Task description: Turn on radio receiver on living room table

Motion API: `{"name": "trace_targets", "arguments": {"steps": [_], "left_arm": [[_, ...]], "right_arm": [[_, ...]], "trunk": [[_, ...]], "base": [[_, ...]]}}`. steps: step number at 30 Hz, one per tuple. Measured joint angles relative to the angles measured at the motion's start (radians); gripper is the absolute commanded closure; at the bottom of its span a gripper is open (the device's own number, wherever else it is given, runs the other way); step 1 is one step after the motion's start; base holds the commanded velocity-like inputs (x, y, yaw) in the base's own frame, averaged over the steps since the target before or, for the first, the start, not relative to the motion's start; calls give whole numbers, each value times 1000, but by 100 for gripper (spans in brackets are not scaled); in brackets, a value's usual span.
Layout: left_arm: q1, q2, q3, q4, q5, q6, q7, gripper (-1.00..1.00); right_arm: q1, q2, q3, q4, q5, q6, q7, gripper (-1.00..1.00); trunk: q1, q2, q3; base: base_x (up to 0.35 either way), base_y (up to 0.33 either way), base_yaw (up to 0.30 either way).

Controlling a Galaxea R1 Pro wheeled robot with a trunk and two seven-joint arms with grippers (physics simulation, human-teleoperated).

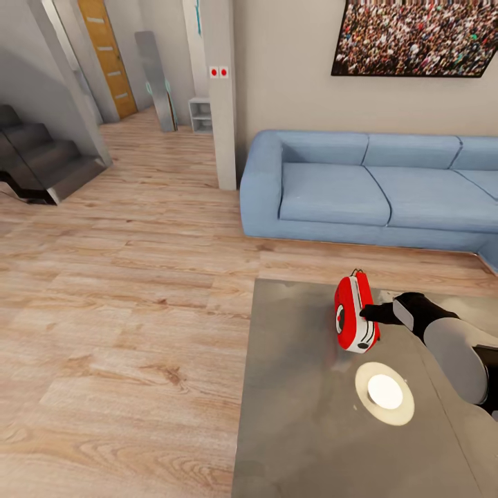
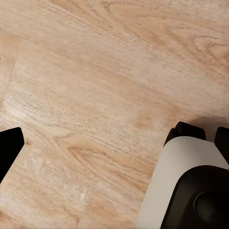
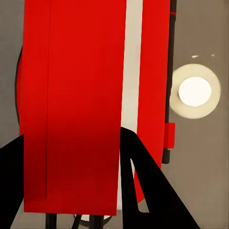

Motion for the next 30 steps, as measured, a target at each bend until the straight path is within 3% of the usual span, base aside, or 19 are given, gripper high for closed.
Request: {"name": "trace_targets", "arguments": {"steps": [15,30], "left_arm": [[0,-1,0,0,-2,0,1,-100],[0,-1,-1,1,-2,0,1,-100]], "right_arm": [[0,6,-1,1,1,-3,1,100],[0,6,0,0,1,-2,0,100]], "trunk": [[-58,105,48],[-115,210,118]], "base": [[0,0,0],[0,0,0]]}}
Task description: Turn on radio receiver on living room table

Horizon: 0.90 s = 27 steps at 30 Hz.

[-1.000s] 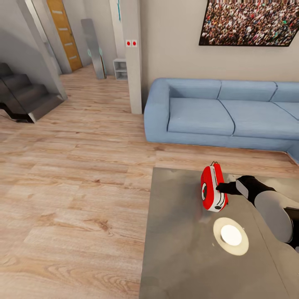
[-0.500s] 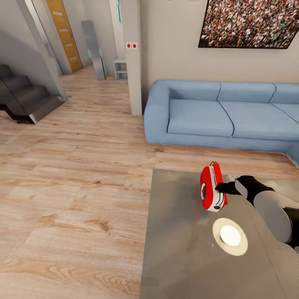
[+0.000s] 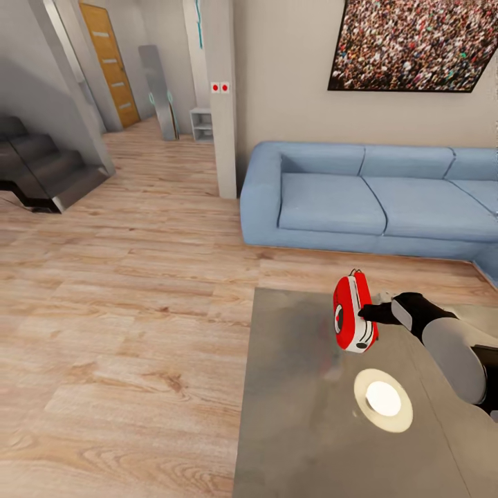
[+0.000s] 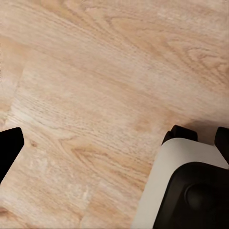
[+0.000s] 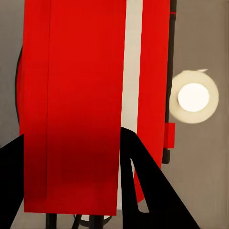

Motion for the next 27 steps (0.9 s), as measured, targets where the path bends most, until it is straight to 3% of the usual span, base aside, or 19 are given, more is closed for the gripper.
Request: {"name": "trace_targets", "arguments": {"steps": [27], "left_arm": [[0,0,0,0,-3,0,0,-100]], "right_arm": [[0,0,0,0,0,0,0,100]], "trunk": [[-104,189,129]], "base": [[0,0,0]]}}
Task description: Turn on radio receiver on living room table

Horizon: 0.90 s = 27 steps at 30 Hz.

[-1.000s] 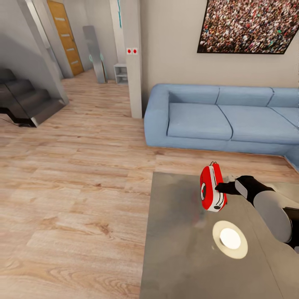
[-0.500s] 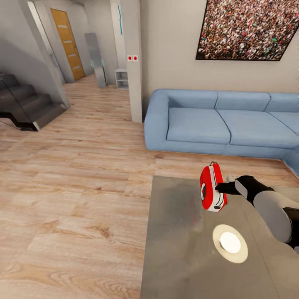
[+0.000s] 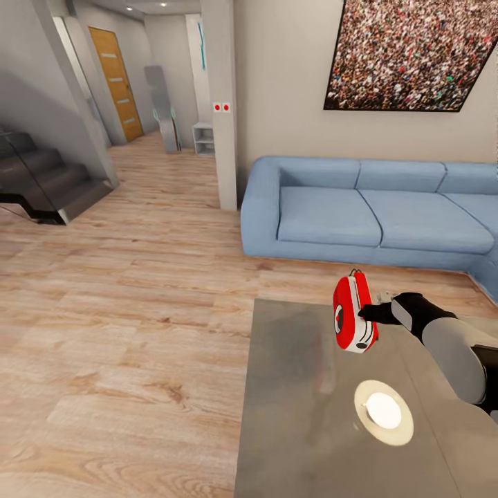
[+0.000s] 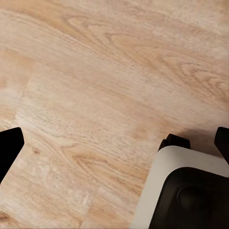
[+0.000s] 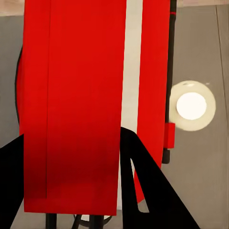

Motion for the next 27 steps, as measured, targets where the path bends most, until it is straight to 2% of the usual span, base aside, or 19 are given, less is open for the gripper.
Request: {"name": "trace_targets", "arguments": {"steps": [6,27], "left_arm": [[0,0,0,0,0,0,0,-100],[0,0,0,0,2,-1,0,-100]], "right_arm": [[0,0,0,0,0,0,0,100],[0,0,1,0,1,0,0,100]], "trunk": [[-23,42,29],[-23,42,63]], "base": [[0,0,0],[0,0,0]]}}
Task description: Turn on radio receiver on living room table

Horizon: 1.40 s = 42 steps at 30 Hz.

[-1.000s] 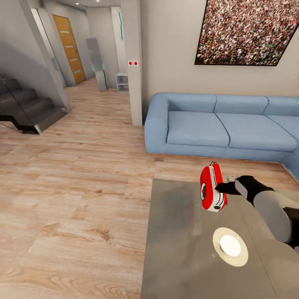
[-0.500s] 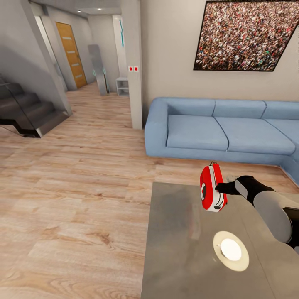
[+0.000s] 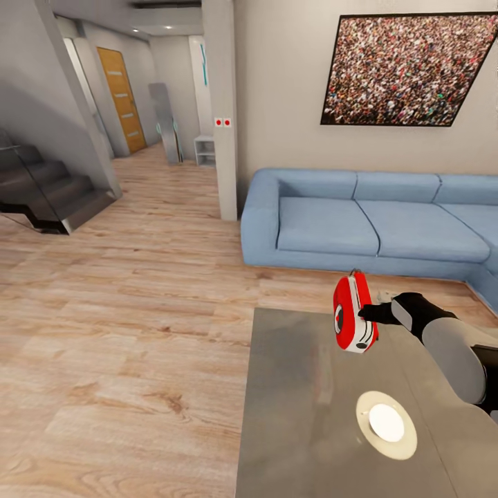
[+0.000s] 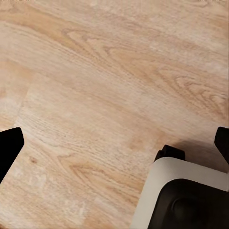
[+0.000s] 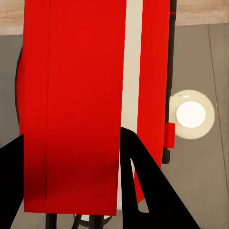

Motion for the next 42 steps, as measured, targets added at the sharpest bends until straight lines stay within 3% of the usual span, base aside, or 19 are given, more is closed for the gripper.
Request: {"name": "trace_targets", "arguments": {"steps": [9,15,16,18,22,23,24,25,26,27,28,31,32,33,34,35,39,42], "left_arm": [[0,-2,0,0,-6,-3,6,-100],[0,3,2,3,-5,-5,10,-100],[0,4,2,4,-7,-5,10,-100],[0,5,3,5,-8,-10,11,-100],[0,10,1,6,-10,-33,7,-100],[0,11,-4,5,-10,-40,1,-100],[0,11,-5,4,-10,-41,0,-100],[0,11,-5,2,-10,-42,-1,-100],[0,11,-5,0,-11,-42,-1,-100],[0,11,-6,-3,-12,-43,-1,-100],[0,11,-7,-7,-16,-43,-1,-100],[0,8,-8,-33,-44,-43,-6,-100],[0,8,-8,-38,-51,-43,-7,-100],[0,7,-8,-41,-53,-44,-7,-100],[0,6,-8,-49,-56,-44,-7,100],[0,1,-9,-78,-73,-43,-8,100],[0,2,-4,-131,-84,-45,8,100],[0,1,3,-153,-63,-38,13,100]], "right_arm": [[0,5,1,0,-1,0,7,100],[0,9,-5,0,-6,-2,133,100],[0,9,10,1,7,-3,174,100],[0,8,-1,0,13,-2,243,100],[0,9,35,3,137,-2,463,100],[0,8,46,-1,253,-45,567,100],[1,7,78,1,299,-83,678,100],[0,6,86,1,324,-129,816,100],[1,6,62,7,321,-166,957,100],[0,6,18,11,324,-202,1015,100],[0,5,-10,19,337,-229,995,100],[1,4,104,44,380,-269,1036,100],[1,4,99,46,382,-273,1042,100],[0,4,70,46,377,-274,1043,100],[0,4,38,45,374,-275,1045,100],[0,4,26,46,373,-277,1047,100],[0,5,77,48,380,-278,1047,100],[0,5,44,47,375,-278,1047,100]], "trunk": [[0,0,11],[0,0,11],[0,0,11],[0,0,11],[0,0,11],[0,0,12],[0,0,11],[0,0,11],[0,0,11],[0,0,12],[0,0,12],[0,0,11],[0,0,11],[0,0,11],[0,0,12],[0,0,12],[0,0,11],[0,0,12]], "base": [[0,0,0],[0,0,0],[0,0,0],[0,0,0],[0,0,0],[0,0,0],[0,0,0],[0,0,0],[0,0,0],[0,0,0],[0,0,0],[0,0,0],[0,0,0],[0,0,0],[0,0,0],[0,0,0],[0,0,0],[0,0,0]]}}
